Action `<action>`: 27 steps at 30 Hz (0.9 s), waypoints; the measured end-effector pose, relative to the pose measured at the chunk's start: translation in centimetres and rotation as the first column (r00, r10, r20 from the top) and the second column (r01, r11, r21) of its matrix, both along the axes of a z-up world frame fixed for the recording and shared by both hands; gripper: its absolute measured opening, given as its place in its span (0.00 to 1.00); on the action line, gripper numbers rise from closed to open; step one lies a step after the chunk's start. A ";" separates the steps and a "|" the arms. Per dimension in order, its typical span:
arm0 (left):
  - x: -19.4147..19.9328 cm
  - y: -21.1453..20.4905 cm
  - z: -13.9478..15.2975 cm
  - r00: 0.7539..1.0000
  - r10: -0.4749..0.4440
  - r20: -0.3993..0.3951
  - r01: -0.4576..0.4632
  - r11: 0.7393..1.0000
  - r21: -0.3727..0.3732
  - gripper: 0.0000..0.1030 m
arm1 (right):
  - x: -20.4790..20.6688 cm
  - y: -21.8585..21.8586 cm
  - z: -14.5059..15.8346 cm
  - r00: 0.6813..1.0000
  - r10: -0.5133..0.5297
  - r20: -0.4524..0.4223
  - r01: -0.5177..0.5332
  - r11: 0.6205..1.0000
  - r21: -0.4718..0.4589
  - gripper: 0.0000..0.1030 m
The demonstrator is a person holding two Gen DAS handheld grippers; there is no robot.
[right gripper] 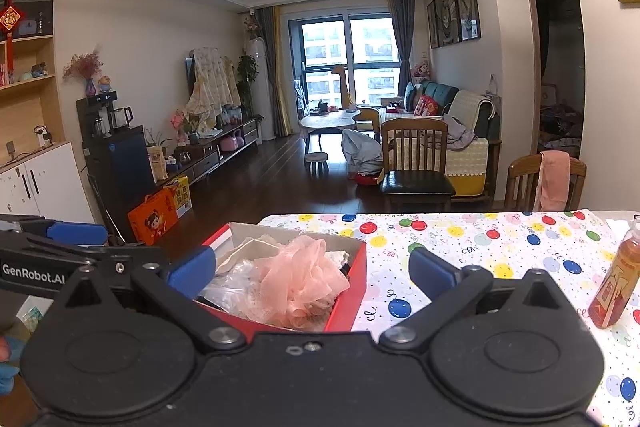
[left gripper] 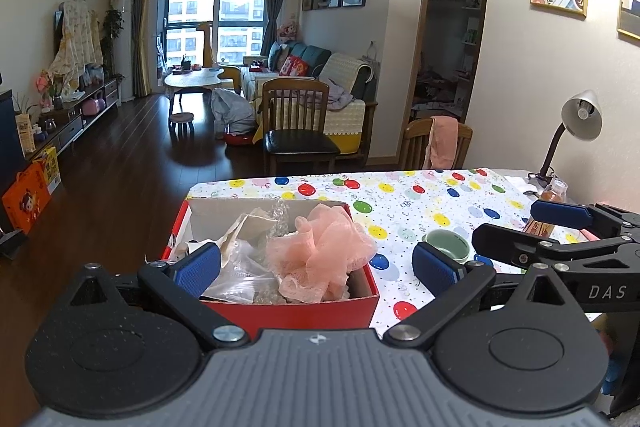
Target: Organize soft objects
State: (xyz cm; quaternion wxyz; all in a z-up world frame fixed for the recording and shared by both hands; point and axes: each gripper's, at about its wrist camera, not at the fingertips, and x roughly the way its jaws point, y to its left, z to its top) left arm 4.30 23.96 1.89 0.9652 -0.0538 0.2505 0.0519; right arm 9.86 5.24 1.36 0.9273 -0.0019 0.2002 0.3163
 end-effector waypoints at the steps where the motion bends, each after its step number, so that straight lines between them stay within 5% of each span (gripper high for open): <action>1: 0.0 0.0 0.0 1.000 0.001 0.001 -0.001 1.000 0.000 1.00 | 0.0 0.0 0.0 1.000 0.002 0.001 -0.002 1.000 0.000 1.00; 27: -0.1 0.4 0.1 1.000 -0.004 0.007 0.005 1.000 -0.024 1.00 | 0.2 -0.5 0.3 1.000 -0.025 -0.006 0.025 1.000 -0.001 1.00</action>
